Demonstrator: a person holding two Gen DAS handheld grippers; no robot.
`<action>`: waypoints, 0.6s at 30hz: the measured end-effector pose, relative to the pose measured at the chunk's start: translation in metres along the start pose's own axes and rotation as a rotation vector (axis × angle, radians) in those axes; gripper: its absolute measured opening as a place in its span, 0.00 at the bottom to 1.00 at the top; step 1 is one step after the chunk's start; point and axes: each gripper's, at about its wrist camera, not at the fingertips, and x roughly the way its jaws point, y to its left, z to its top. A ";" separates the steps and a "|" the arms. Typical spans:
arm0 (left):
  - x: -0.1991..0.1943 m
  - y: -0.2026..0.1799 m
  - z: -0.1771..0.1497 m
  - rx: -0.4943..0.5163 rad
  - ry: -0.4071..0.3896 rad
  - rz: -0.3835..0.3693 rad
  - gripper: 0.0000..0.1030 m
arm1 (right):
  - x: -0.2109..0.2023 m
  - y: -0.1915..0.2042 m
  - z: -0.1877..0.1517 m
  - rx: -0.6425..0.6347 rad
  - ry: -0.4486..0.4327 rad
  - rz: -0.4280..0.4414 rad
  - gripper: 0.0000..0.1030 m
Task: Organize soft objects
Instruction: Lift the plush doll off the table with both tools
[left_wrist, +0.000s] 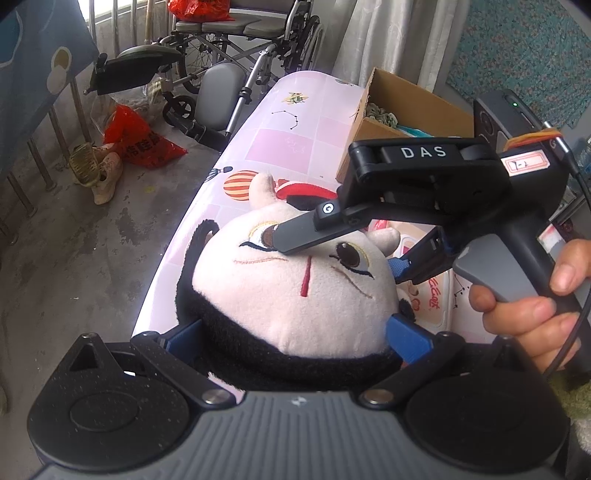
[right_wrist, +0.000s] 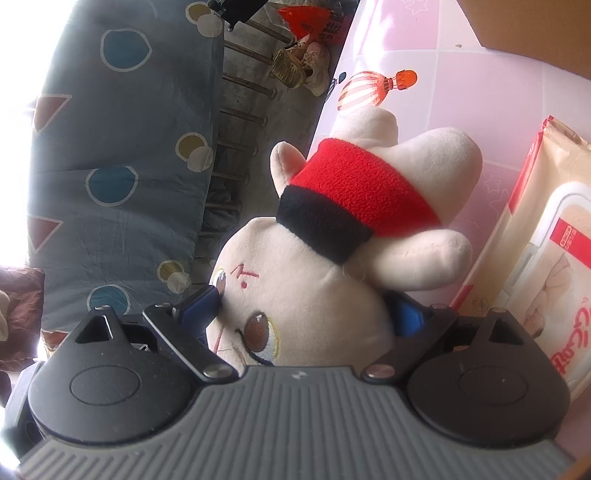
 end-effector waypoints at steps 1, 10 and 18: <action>-0.002 -0.001 -0.001 0.000 -0.001 0.001 1.00 | -0.001 0.000 -0.002 0.000 0.000 0.002 0.93; -0.022 -0.010 -0.015 -0.004 -0.021 0.006 1.00 | -0.017 0.005 -0.030 -0.005 -0.002 0.026 0.93; -0.049 -0.028 -0.034 0.019 -0.040 -0.001 1.00 | -0.045 0.007 -0.067 -0.009 -0.030 0.049 0.93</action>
